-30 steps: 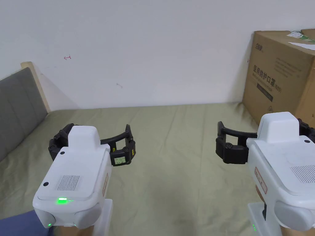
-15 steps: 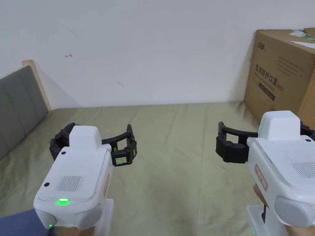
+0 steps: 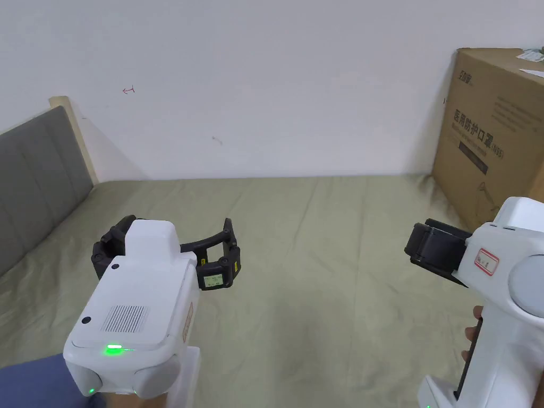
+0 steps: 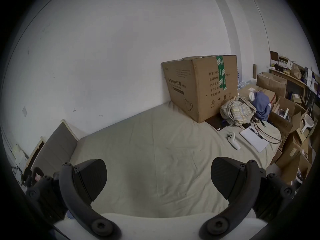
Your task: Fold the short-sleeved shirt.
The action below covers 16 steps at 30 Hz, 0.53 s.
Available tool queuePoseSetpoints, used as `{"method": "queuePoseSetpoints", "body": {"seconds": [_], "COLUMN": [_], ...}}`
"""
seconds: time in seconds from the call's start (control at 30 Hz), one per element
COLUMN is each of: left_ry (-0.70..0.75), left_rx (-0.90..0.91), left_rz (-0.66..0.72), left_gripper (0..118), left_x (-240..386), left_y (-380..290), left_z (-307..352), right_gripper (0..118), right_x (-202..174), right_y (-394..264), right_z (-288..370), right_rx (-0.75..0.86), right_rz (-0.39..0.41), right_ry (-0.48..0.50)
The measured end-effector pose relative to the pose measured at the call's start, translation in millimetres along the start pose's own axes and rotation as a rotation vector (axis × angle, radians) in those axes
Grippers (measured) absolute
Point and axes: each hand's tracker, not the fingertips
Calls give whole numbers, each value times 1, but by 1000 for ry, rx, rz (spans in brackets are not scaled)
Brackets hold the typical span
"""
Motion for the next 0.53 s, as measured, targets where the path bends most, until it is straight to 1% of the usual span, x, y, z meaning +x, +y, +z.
{"method": "queuePoseSetpoints", "body": {"seconds": [0.13, 0.23, 0.33, 0.4, 0.53], "left_ry": [-10, -8, -9, -12, -10], "left_rx": [-1, 7, 11, 11, 11], "left_rz": [4, -7, -8, -5, -13], "left_gripper": [118, 118, 118, 118, 118], "left_x": [1, 2, 3, 3, 3], "left_y": [1, 2, 2, 2, 1], "left_z": [0, 0, 1, 2, 2], "right_gripper": [117, 117, 117, 117, 117], "right_x": [-1, -2, -2, -5, 2], "right_y": [2, -5, -8, -9, -4], "right_z": [4, 4, 2, 4, -4], "right_rx": [15, 92, 136, 180, 150], "right_rz": [14, 50, 82, 116, 116], "right_ry": [-13, -28, -41, -71, -59]}}
